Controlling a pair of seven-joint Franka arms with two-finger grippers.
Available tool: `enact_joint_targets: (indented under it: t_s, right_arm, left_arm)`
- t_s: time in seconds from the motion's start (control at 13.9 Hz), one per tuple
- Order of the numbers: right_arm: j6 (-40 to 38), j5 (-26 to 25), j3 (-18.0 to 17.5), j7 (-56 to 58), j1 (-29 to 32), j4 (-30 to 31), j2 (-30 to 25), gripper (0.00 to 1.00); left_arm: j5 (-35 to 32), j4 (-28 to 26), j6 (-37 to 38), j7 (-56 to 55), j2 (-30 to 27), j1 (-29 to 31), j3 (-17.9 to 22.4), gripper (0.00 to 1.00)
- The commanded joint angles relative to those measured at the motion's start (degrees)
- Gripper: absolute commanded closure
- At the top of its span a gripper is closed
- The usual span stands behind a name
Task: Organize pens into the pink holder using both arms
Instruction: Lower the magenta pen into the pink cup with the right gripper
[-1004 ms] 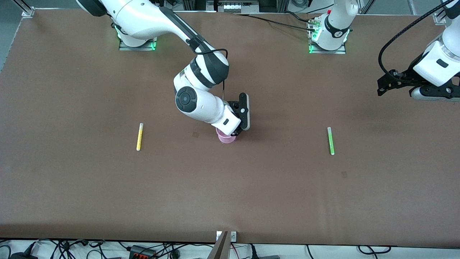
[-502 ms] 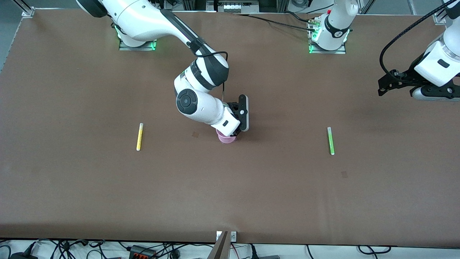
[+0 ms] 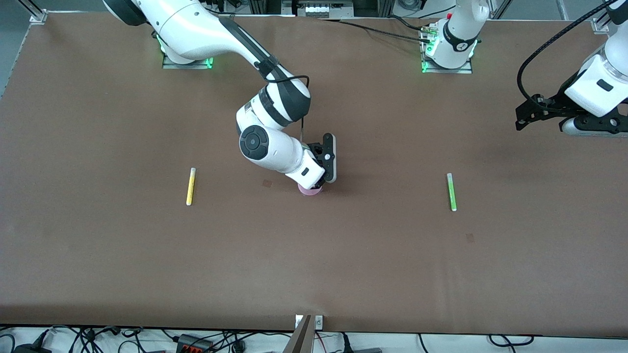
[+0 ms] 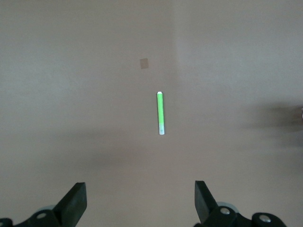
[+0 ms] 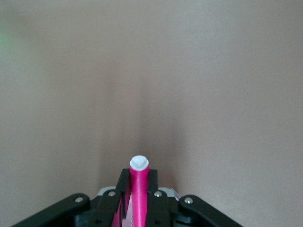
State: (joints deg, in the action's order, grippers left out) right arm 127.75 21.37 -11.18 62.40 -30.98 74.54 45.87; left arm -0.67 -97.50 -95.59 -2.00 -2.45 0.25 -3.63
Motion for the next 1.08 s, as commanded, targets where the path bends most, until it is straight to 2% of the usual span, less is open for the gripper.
enact_joint_targets:
  t_s: [0.0, 0.07, 0.14, 0.22, 0.29, 0.57, 0.93, 1.0]
  right_arm:
    - [0.13, -0.72, -0.42, -0.26, 0.31, 0.17, 0.01, 1.00]
    - [0.05, -0.72, -0.42, -0.44, 0.31, 0.17, 0.01, 1.00]
    - [0.04, -0.63, -0.42, -0.79, 0.31, 0.17, 0.01, 0.95]
    - [-0.04, -0.54, -0.42, -0.88, 0.31, 0.17, 0.01, 0.87]
    - [-0.13, -0.63, -0.42, -0.88, 0.39, 0.17, 0.01, 0.86]
    - [-0.13, -0.80, -0.42, 0.35, 1.45, 1.05, 0.01, 0.93]
    - [1.09, -0.37, -0.42, 0.26, 1.45, 1.22, 0.80, 0.93]
    - [1.36, -0.19, -0.42, 0.18, 1.36, 1.14, 0.80, 0.79]
  left_arm:
    - [0.67, 1.26, 1.28, -0.64, 0.26, -0.42, 0.12, 0.00]
    - [0.67, 1.26, 1.37, -0.64, 0.26, -0.42, 0.12, 0.00]
    - [0.67, 1.34, 1.28, -0.72, 0.26, -0.51, 0.12, 0.00]
    - [0.67, 1.34, 1.28, -0.72, 0.26, -0.60, 0.12, 0.00]
    - [0.67, 1.34, 1.28, -0.72, 0.26, -0.68, 0.12, 0.00]
    - [0.67, 1.52, 1.37, -0.72, 0.26, -0.68, 0.12, 0.00]
    - [0.67, 1.61, 1.64, -0.72, 0.26, -0.68, 0.12, 0.00]
    - [0.67, 1.61, 1.64, -0.72, 0.26, -0.68, 0.12, 0.00]
